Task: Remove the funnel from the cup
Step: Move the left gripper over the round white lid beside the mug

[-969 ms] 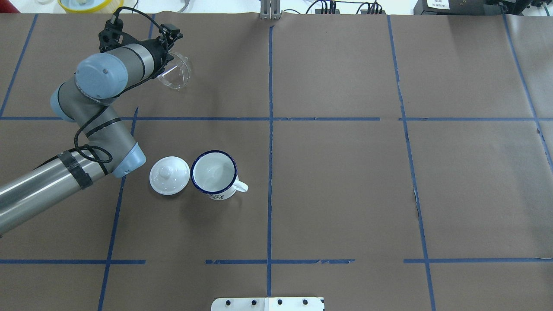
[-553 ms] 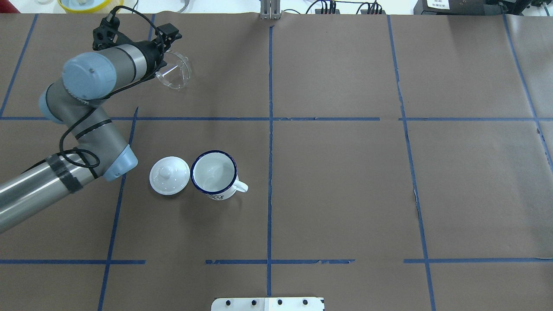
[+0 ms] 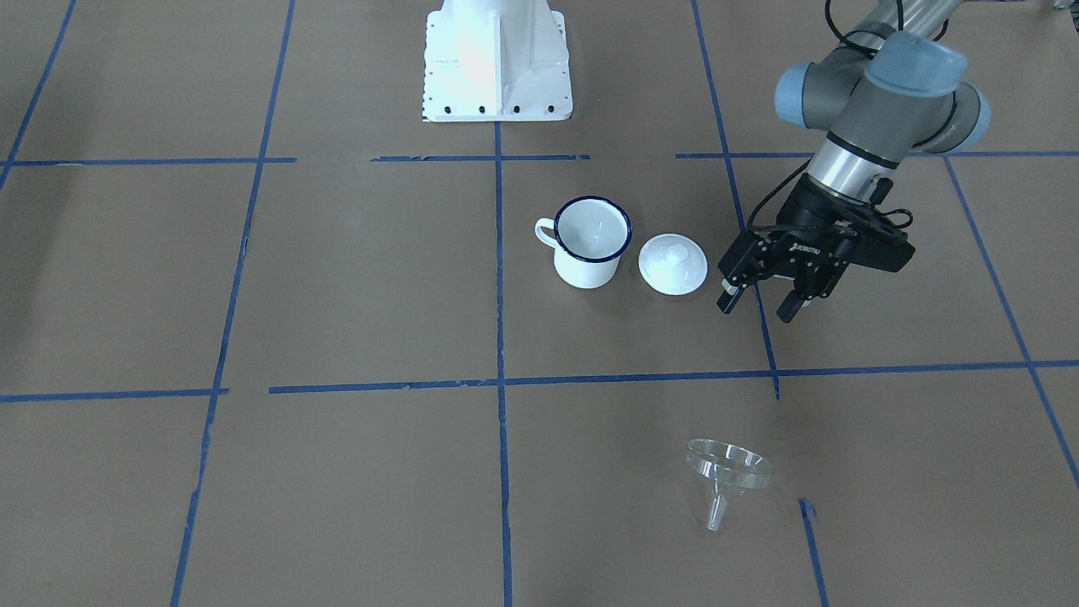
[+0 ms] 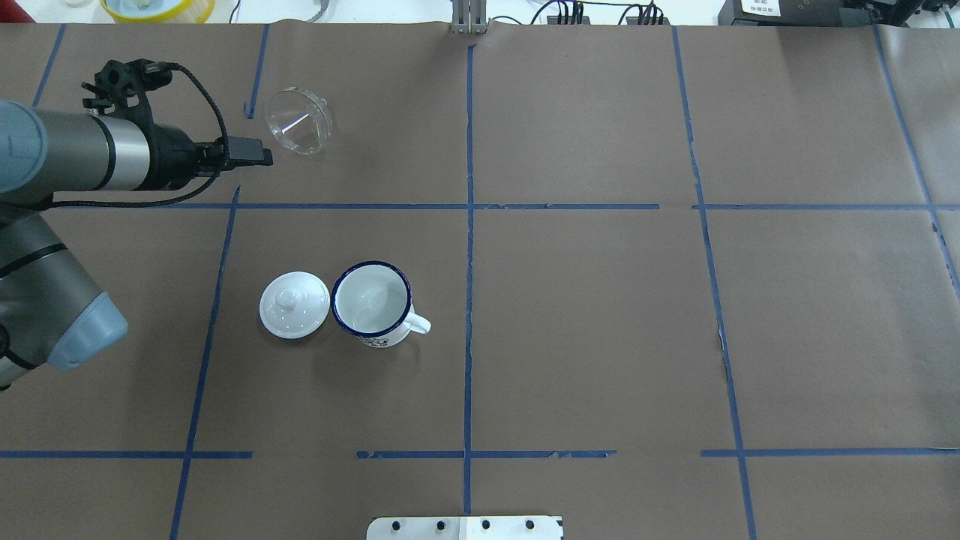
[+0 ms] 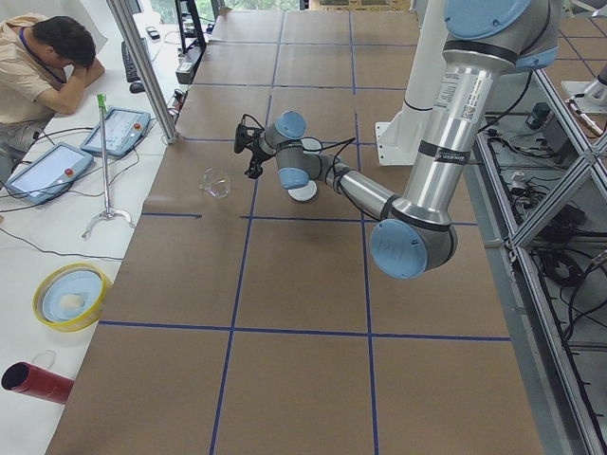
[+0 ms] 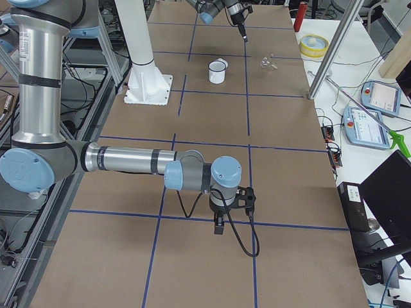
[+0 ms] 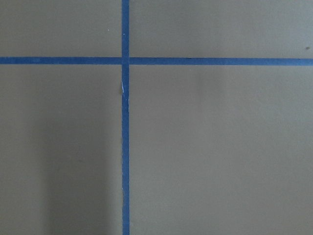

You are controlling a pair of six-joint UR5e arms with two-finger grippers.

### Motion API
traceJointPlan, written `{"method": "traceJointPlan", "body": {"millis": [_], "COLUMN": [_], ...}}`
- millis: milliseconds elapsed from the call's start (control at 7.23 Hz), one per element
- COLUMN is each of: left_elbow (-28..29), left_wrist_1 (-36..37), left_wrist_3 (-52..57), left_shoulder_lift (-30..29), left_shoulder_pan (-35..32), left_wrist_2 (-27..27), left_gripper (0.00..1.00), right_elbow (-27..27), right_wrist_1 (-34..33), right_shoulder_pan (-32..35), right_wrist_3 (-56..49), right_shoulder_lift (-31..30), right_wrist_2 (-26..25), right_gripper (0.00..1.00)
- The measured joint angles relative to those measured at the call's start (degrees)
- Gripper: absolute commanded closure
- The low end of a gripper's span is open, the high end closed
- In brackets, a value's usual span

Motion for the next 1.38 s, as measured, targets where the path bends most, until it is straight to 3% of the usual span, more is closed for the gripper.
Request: {"method": "traceJointPlan", "body": {"millis": [277,415,553,830,1384], "left_elbow": [-8.37,-9.60,-9.40,-5.34,-0.46], "left_wrist_1": [25.76,33.82,37.38,35.82,29.49], "left_wrist_3": [3.14,1.90,-2.68,-9.89,-10.35], "left_shoulder_lift": [-3.12,-5.47,-6.75,-7.52,-7.38], "left_shoulder_pan": [0.55,1.87,3.53,7.48,9.56], "left_wrist_2": [-1.61,-1.77,-1.89,-1.99,-2.23], "left_gripper": [0.00,0.00,0.00,0.00,0.00], "right_elbow": [0.00,0.00,0.00,0.00,0.00], "right_wrist_1": [0.00,0.00,0.00,0.00,0.00], "right_shoulder_pan": [0.00,0.00,0.00,0.00,0.00], "right_wrist_3": [0.00,0.00,0.00,0.00,0.00], "right_shoulder_lift": [0.00,0.00,0.00,0.00,0.00], "right_wrist_2": [0.00,0.00,0.00,0.00,0.00], "right_gripper": [0.00,0.00,0.00,0.00,0.00]}}
